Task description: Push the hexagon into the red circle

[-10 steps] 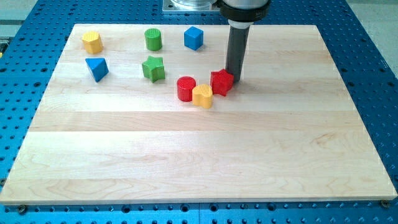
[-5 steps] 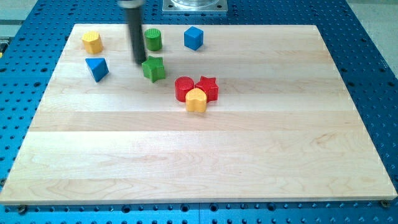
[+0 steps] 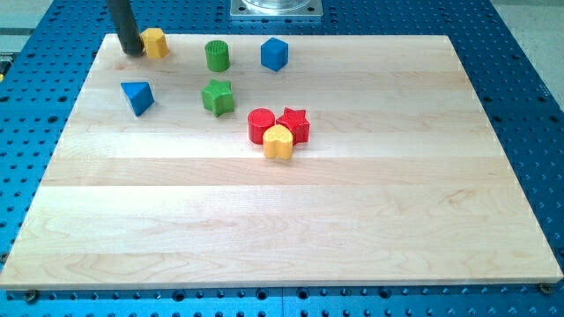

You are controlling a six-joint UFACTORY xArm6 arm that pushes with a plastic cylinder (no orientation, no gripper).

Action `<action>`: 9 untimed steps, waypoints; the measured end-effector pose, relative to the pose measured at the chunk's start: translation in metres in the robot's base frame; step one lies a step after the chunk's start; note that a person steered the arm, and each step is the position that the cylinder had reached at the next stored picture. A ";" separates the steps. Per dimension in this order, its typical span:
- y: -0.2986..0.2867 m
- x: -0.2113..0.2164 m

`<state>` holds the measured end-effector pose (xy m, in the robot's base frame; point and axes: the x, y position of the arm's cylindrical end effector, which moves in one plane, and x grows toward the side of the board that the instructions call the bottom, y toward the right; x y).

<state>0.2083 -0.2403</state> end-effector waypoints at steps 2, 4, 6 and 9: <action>0.057 0.038; 0.036 0.057; 0.108 0.079; 0.121 0.120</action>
<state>0.3288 -0.1197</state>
